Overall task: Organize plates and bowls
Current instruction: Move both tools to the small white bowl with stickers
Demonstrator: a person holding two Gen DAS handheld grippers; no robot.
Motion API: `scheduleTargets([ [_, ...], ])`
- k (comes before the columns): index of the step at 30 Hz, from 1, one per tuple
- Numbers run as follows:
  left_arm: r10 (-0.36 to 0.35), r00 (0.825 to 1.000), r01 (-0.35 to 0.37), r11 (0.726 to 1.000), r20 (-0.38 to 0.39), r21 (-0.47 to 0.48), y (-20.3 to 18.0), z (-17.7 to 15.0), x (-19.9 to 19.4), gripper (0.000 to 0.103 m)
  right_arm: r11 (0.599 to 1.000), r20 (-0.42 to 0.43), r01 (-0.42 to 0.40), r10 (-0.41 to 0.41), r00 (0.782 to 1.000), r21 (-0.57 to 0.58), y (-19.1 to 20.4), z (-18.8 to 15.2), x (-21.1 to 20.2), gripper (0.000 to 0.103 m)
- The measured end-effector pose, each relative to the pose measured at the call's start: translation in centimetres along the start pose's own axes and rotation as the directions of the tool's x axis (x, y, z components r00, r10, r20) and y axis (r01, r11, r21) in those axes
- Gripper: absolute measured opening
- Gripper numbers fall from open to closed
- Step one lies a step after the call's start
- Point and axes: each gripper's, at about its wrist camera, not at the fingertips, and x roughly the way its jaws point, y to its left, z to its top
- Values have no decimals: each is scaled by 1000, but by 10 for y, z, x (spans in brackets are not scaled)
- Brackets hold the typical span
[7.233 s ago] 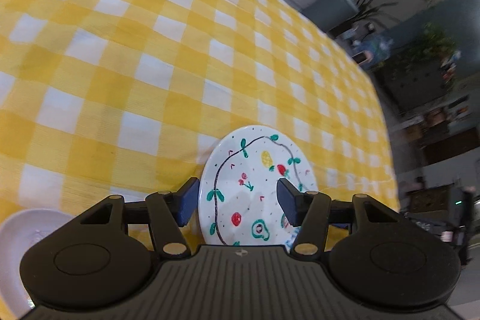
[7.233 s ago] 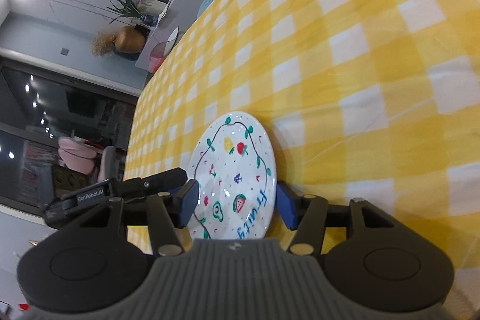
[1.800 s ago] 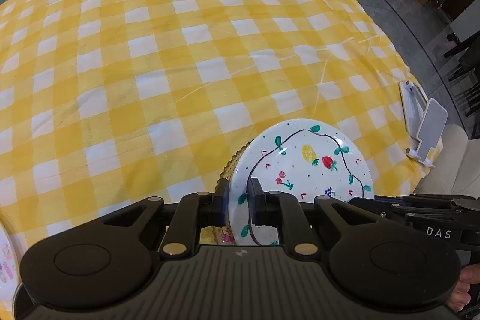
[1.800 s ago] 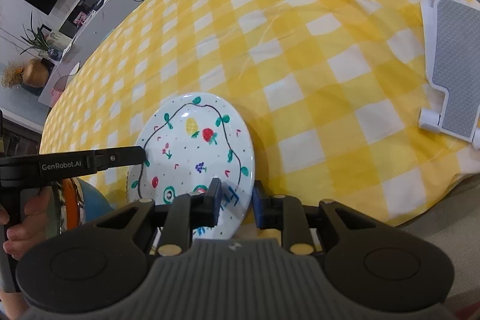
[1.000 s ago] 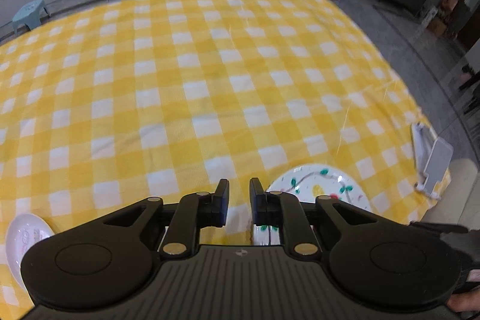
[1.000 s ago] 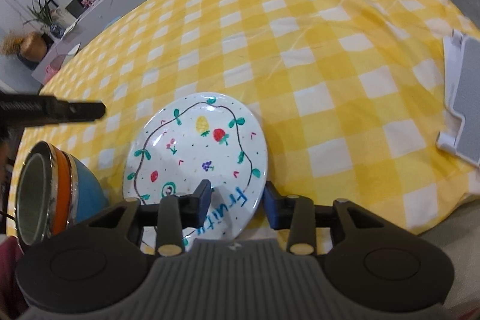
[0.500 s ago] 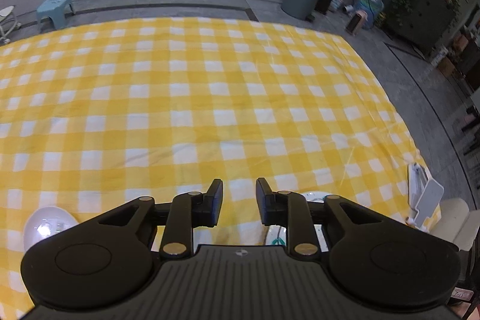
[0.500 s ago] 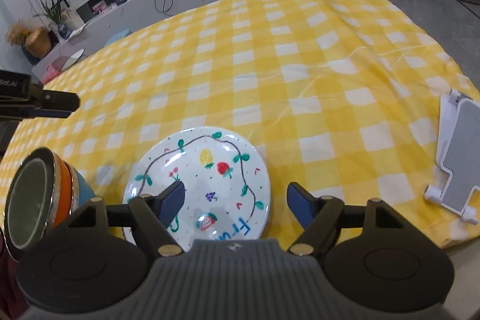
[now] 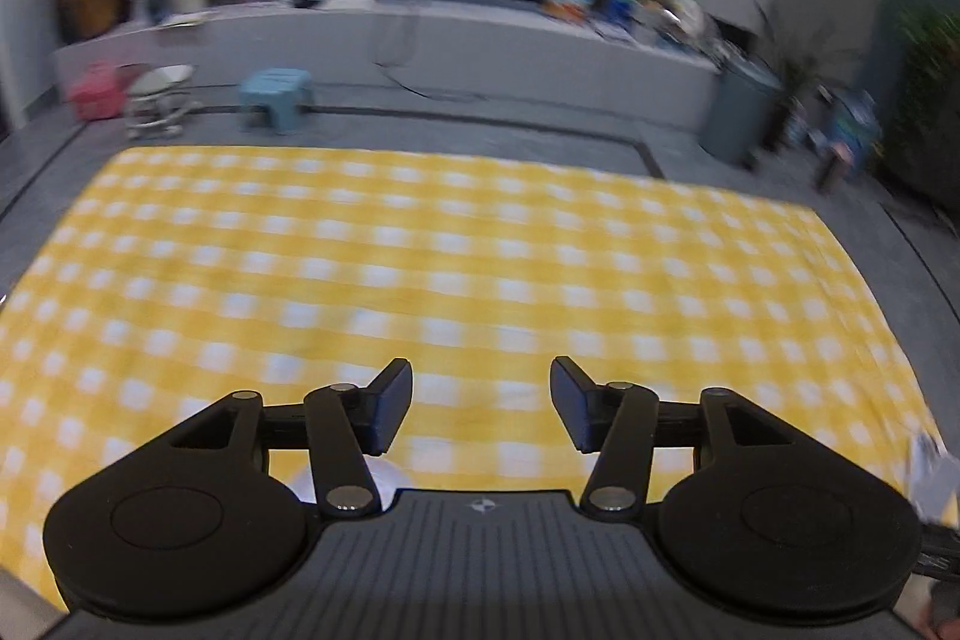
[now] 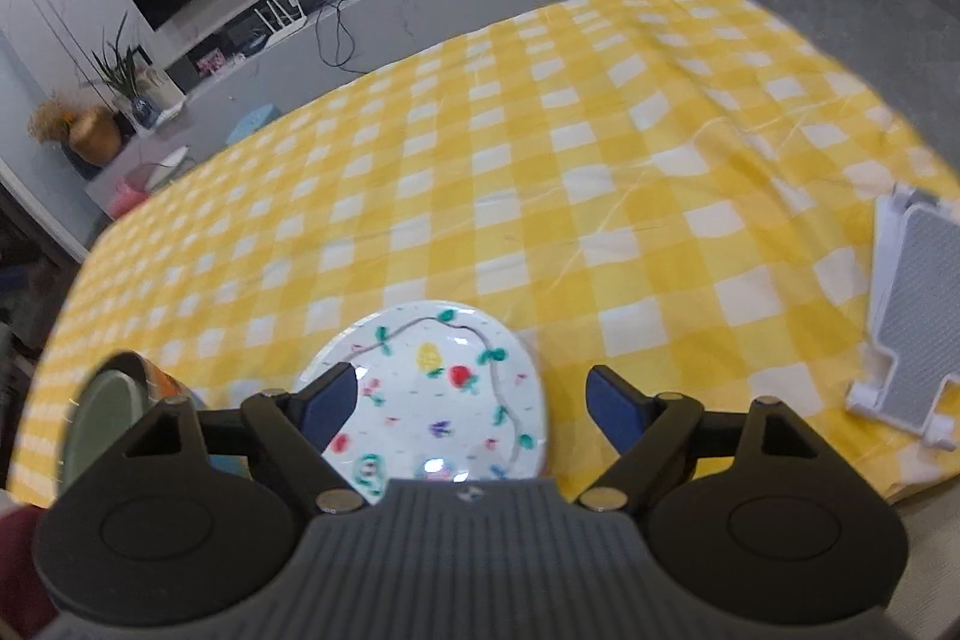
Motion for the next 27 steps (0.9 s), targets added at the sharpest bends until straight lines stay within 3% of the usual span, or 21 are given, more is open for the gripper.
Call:
scheduleTargets([
  [2,26,1000,-26,999,-8,-24,17,-1,5,63,999,-73,-43,44,996,16,4,9,4,82],
  [4,55,998,-56,997,-33,-54,33,-3,13,63,998,-82,-66,66,994,7,13,19,4,82],
  [7,35,997,-42,995,-70,-93,65,-5,20,63,993,-93,-117,116,989,-3,35,37,6,82],
  [10,28,995,-44,986,-98,-161,99,-10,21,63,972,-132,-235,237,963,30,61,54,15,82],
  [12,49,991,-78,966,-121,-245,122,-16,25,59,963,-154,-270,270,951,20,84,62,22,82],
  [14,60,983,-115,939,-173,-324,142,-23,31,52,960,-171,-279,270,948,-26,114,68,30,82],
  [17,-5,973,-85,922,-232,-378,163,-30,41,52,950,-196,-291,267,944,-109,158,67,42,82],
  [20,-9,954,-102,930,-301,-352,164,-34,49,51,942,-241,-286,240,940,-176,198,58,58,82],
  [24,-53,955,-43,949,-293,-312,155,-34,51,48,935,-252,-208,136,958,-288,238,41,81,82],
  [27,-72,947,-15,963,-313,-268,148,-36,57,48,912,-268,-208,114,957,-355,261,30,95,80],
])
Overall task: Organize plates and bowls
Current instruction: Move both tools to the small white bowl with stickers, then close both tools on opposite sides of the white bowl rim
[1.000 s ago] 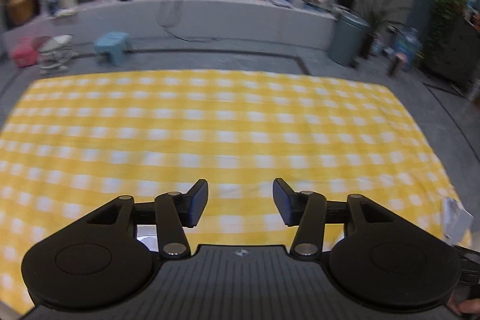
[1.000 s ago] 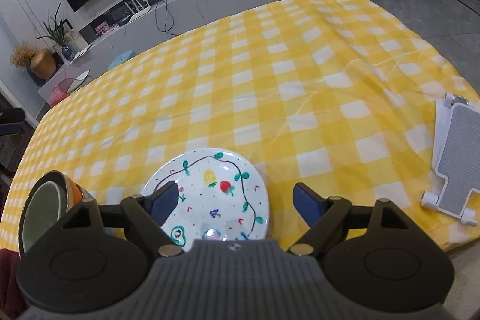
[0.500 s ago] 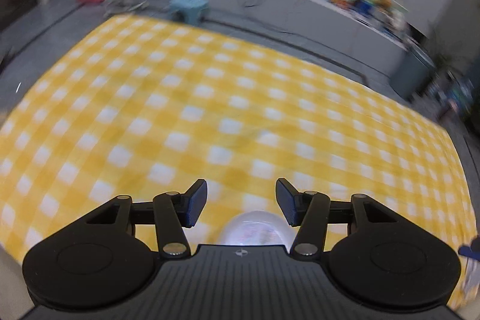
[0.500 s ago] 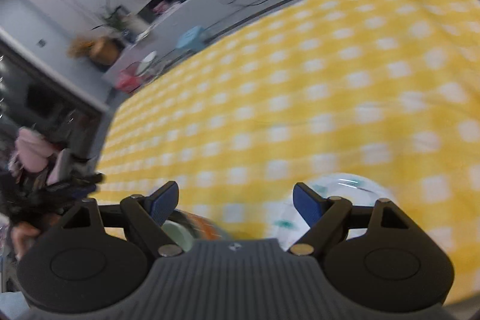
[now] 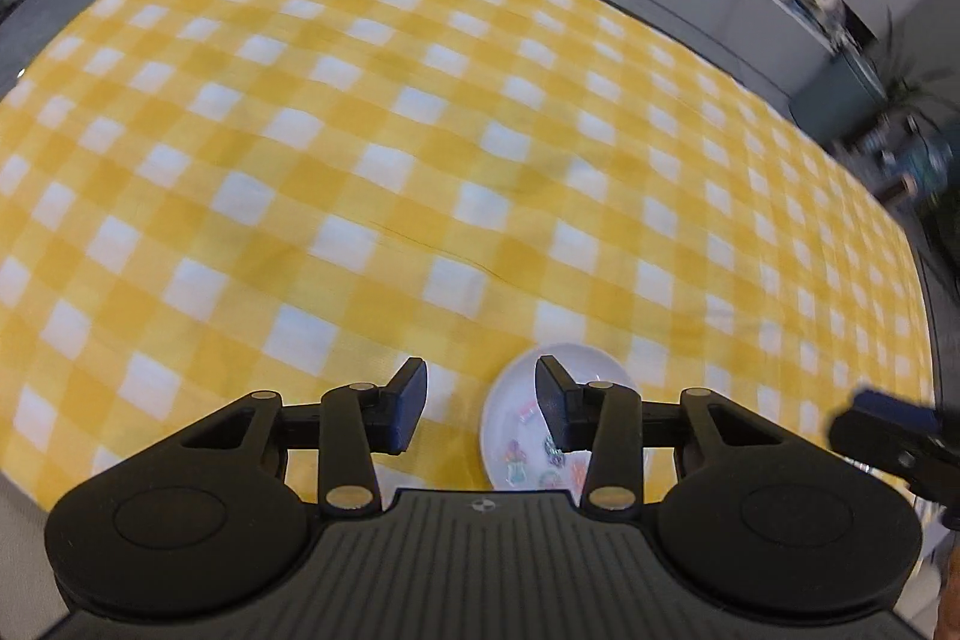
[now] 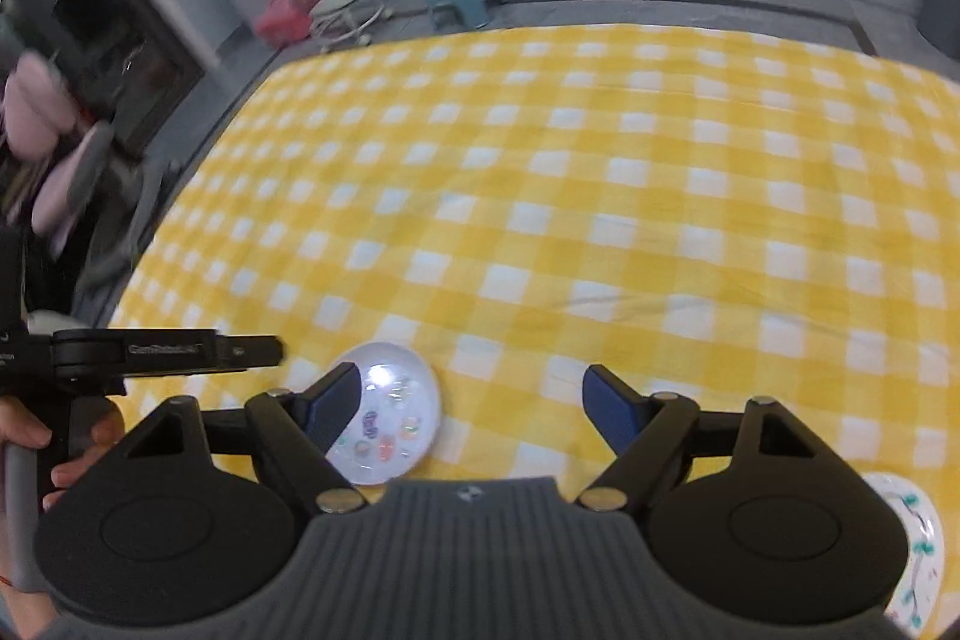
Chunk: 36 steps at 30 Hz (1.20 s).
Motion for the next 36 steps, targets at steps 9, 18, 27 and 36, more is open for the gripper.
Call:
scheduleTargets([
  [9,8,994,-13,999,-109,-50,15,-2,38,48,999,-123,33,-35,992,-17,29,13,56,67],
  [18,-5,996,0,999,-94,-48,16,-4,40,41,996,-217,85,-90,972,-32,40,7,93,48],
  [27,-105,989,105,994,-103,-14,11,-3,39,30,980,-280,156,-186,942,-126,55,0,116,46],
  [36,-24,994,32,997,-110,65,0,-6,48,7,976,-273,164,-198,941,-140,55,-3,123,32],
])
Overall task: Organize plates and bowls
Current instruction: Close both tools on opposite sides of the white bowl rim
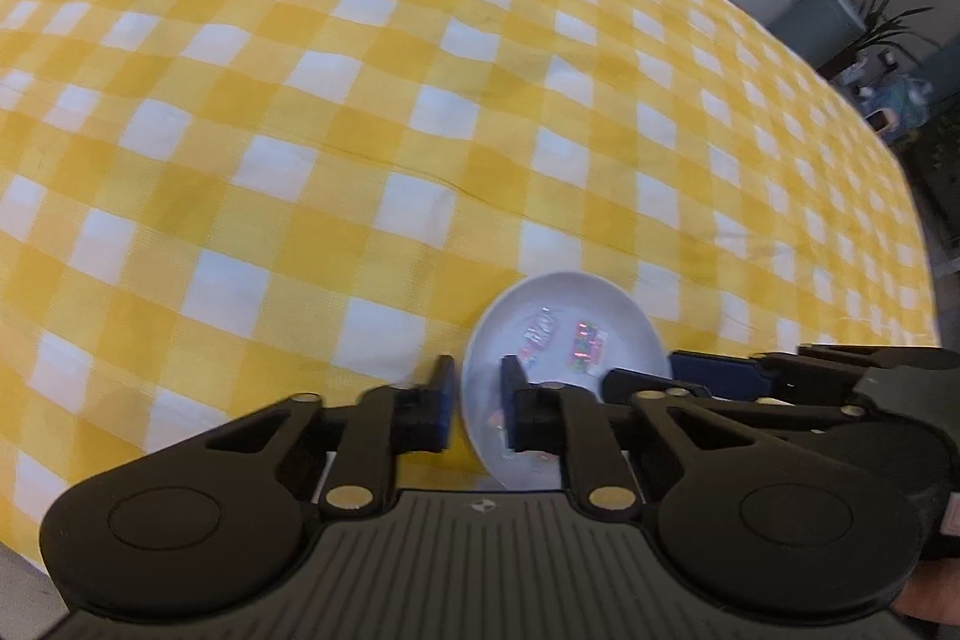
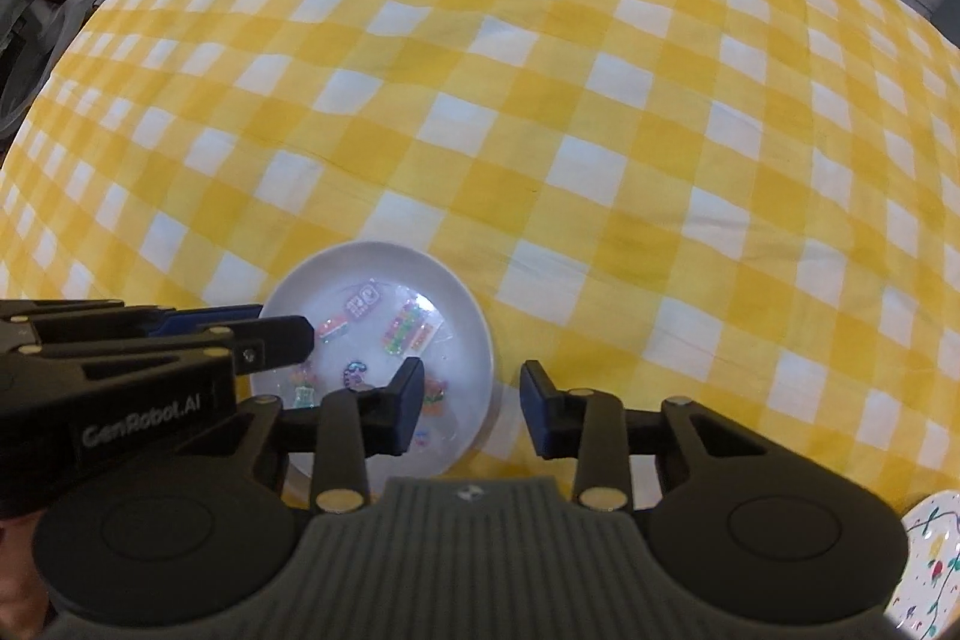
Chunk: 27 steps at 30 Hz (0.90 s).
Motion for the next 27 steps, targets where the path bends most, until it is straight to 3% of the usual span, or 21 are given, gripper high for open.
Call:
scheduleTargets([
  [2,16,1000,-16,1000,7,23,-3,-2,0,7,1000,0,-22,22,1000,5,0,-1,0,23],
  [10,35,999,-37,998,36,54,-7,-3,0,6,997,18,-40,39,999,60,-7,-3,-1,14],
  [18,39,998,-40,999,45,19,-4,1,-3,6,993,61,-71,65,996,95,-11,-7,-9,8],
  [27,19,982,-26,999,186,38,-22,3,-34,6,995,202,-78,64,977,65,-18,-8,-50,7],
])
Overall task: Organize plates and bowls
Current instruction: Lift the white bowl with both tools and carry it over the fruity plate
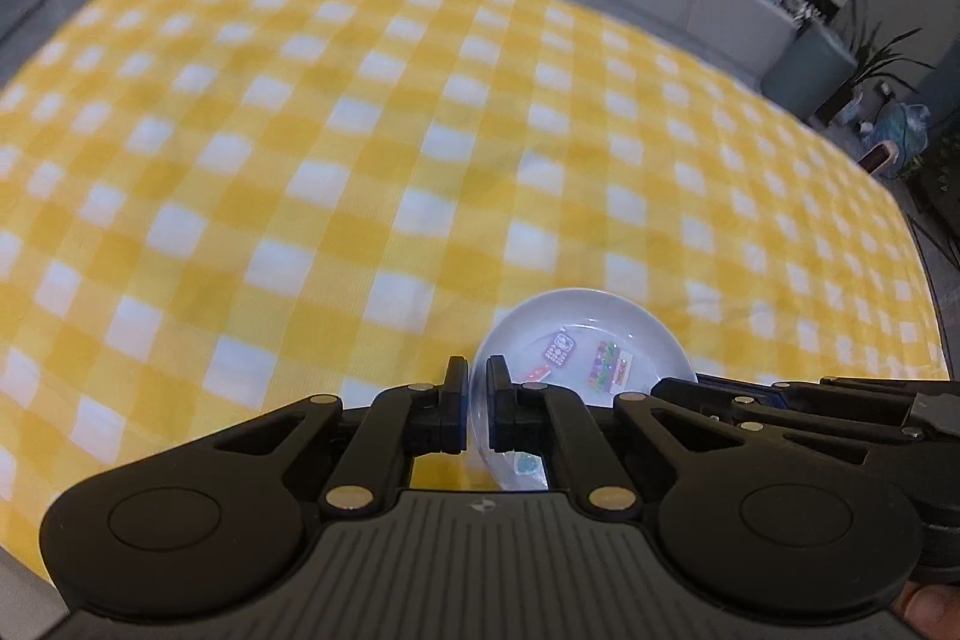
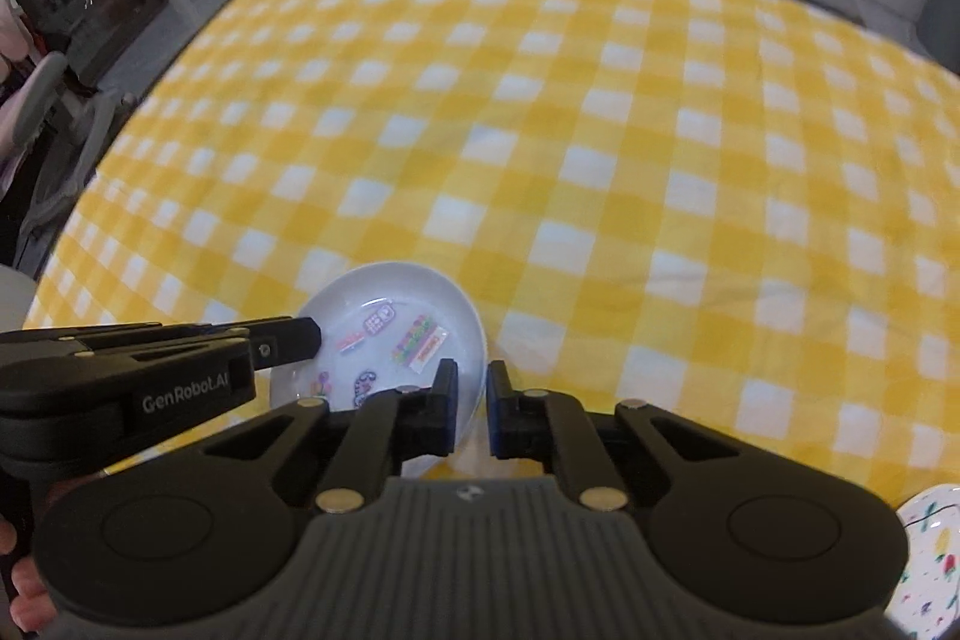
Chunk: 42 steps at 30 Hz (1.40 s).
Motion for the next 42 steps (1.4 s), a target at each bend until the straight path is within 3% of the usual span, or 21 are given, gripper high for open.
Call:
scheduleTargets([
  [4,-22,998,20,999,62,39,-19,2,-14,6,1000,69,19,-19,997,1,-8,3,-23,7],
  [10,-98,983,87,993,154,76,-51,3,-38,6,998,141,-15,7,990,59,-42,4,-60,7],
  [17,-90,973,52,983,214,176,-110,-4,-47,6,994,220,-25,0,976,109,-80,-10,-99,7],
  [20,-120,967,65,970,227,233,-132,-10,-47,6,991,254,-18,-17,967,133,-99,-19,-114,7],
  [26,-192,959,114,935,207,335,-164,-24,-45,6,979,304,-41,-22,952,199,-139,-41,-140,7],
  [34,-253,961,191,898,110,397,-201,-39,-30,6,957,306,-78,-13,952,281,-179,-87,-148,8],
  [42,-238,971,220,859,-21,463,-232,-60,-3,6,910,269,-110,-2,963,400,-218,-132,-138,8],
])
